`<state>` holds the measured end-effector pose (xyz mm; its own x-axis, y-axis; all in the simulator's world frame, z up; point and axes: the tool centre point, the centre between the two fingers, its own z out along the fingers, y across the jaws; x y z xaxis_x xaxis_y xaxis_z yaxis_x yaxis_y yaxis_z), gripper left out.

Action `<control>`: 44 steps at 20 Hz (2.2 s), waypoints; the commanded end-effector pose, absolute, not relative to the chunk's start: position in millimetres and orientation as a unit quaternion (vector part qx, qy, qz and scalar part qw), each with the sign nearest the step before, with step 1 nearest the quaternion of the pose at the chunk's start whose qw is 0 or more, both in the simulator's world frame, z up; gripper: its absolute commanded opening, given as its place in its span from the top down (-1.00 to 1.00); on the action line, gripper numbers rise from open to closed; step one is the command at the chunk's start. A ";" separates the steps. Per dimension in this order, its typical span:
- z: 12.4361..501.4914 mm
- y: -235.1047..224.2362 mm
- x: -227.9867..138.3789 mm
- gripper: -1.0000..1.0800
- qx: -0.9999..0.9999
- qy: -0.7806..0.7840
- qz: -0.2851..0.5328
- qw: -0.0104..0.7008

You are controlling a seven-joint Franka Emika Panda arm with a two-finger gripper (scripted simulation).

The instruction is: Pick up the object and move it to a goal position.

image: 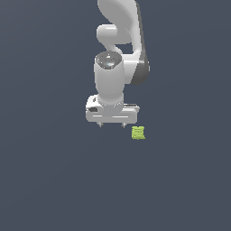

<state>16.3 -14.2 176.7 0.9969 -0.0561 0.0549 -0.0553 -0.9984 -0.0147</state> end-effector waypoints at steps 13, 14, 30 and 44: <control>176.0 -15.2 16.4 -0.92 -0.999 0.028 -0.027 0.006; 175.3 -16.6 16.4 -0.92 -0.999 0.029 -0.027 0.004; 156.4 -3.9 13.5 -0.92 -0.999 0.029 -0.018 -0.007; 92.2 120.5 -24.5 -0.92 -1.000 -0.004 -0.001 0.000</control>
<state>-21.7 114.0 95.8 1.0000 0.0063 0.0025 0.0063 -1.0000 0.0011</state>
